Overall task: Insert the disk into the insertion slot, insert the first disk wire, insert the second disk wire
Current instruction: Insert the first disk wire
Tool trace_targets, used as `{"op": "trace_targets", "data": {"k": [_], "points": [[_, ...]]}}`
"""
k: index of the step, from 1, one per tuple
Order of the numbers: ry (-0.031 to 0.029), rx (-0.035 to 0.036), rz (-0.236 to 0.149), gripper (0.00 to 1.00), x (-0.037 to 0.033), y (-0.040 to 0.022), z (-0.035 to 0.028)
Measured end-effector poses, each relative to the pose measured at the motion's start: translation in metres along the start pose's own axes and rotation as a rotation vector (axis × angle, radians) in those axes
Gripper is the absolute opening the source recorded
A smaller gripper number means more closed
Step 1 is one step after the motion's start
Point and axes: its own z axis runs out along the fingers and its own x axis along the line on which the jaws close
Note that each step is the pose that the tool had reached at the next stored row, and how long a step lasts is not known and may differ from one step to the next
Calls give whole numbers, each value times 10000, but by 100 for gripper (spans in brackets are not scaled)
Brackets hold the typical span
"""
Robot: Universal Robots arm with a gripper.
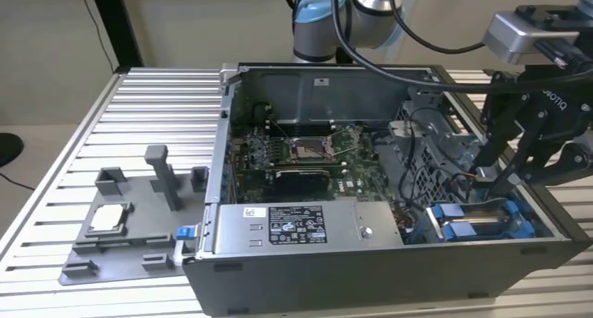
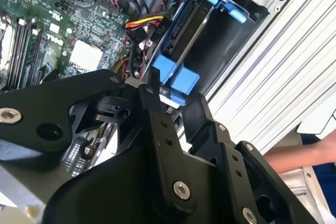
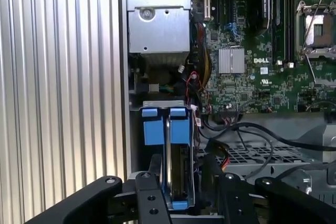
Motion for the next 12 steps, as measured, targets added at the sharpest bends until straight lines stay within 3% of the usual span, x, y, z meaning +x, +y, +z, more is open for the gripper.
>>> {"op": "trace_targets", "data": {"k": [7, 12], "points": [[-85, 5, -28, 100, -43, -90, 77], [-150, 18, -39, 100, -71, -117, 128]]}}
